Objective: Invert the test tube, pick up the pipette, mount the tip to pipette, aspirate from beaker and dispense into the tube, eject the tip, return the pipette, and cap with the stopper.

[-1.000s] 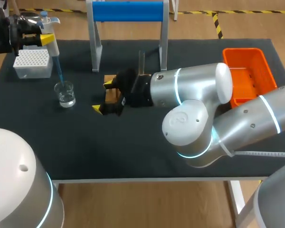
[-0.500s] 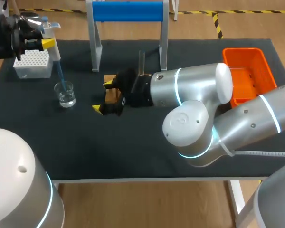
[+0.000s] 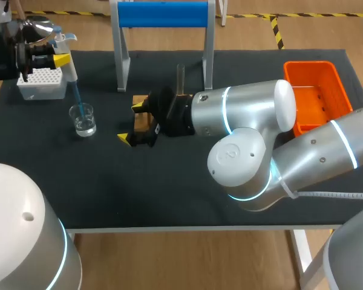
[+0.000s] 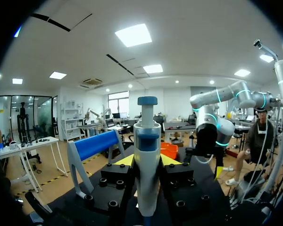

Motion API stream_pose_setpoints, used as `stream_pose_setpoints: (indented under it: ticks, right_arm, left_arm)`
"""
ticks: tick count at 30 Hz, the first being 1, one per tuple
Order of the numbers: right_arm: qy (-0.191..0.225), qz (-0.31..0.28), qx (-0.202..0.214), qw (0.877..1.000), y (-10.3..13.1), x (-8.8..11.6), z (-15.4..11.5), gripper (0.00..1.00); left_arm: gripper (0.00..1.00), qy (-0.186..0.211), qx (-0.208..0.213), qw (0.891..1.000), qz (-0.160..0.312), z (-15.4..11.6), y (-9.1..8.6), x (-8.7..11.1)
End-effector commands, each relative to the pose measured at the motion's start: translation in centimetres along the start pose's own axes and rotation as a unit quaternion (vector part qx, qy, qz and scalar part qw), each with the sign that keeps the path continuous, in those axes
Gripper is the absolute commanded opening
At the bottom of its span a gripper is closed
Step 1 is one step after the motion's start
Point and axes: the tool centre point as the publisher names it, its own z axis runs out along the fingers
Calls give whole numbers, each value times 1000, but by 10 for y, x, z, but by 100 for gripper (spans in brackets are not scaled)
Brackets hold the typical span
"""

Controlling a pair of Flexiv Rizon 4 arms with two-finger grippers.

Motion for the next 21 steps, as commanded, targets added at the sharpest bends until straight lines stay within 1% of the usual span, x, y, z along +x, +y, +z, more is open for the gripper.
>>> stream_pose_setpoints:
  ticks: [1,21]
  right_arm:
    - [1,0,-1,1000,-1,0,0,100]
    - [1,0,-1,1000,-1,0,0,100]
  left_arm:
    - [0,3,2,1000,-1,0,5,-4]
    - [0,3,4,1000,-16,0,24,-11]
